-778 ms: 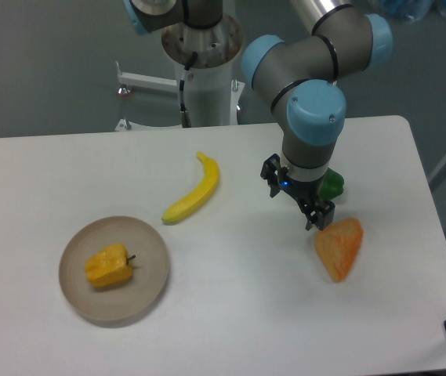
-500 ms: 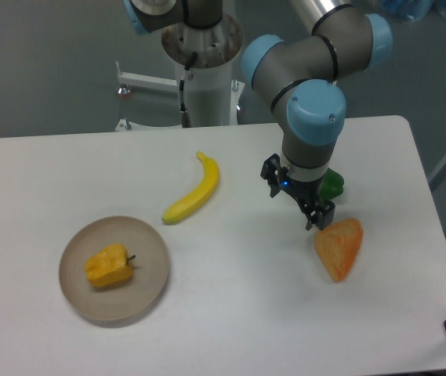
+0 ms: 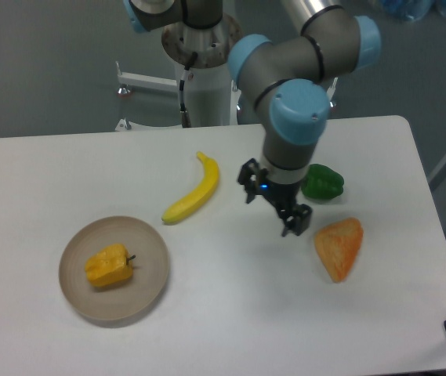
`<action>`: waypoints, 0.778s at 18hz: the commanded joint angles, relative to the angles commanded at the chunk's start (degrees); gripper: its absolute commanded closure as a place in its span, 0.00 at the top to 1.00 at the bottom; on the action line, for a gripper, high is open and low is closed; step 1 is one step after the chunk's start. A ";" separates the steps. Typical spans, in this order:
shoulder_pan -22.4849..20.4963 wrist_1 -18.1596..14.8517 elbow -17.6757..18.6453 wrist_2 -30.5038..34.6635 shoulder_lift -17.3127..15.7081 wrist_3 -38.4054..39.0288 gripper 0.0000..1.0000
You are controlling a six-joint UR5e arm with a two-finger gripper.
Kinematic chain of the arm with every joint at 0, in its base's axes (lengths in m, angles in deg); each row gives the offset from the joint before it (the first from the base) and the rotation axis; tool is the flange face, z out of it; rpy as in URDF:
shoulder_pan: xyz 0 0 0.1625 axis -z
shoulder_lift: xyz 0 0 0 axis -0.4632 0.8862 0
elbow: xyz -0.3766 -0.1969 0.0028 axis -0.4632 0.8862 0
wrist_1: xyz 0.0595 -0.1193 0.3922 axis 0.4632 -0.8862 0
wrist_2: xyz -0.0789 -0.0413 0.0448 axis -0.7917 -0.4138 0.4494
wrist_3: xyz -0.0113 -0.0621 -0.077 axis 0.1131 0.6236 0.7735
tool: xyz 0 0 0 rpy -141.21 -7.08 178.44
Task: Pick up the yellow pepper from the plate
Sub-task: 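Move the gripper over the plate and lower onto the yellow pepper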
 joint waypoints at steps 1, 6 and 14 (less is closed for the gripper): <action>1.76 0.96 0.00 0.26 0.18 1.59 1.00; 8.62 2.73 0.96 0.35 0.70 5.65 1.00; 15.83 8.53 4.05 3.25 5.00 6.87 1.00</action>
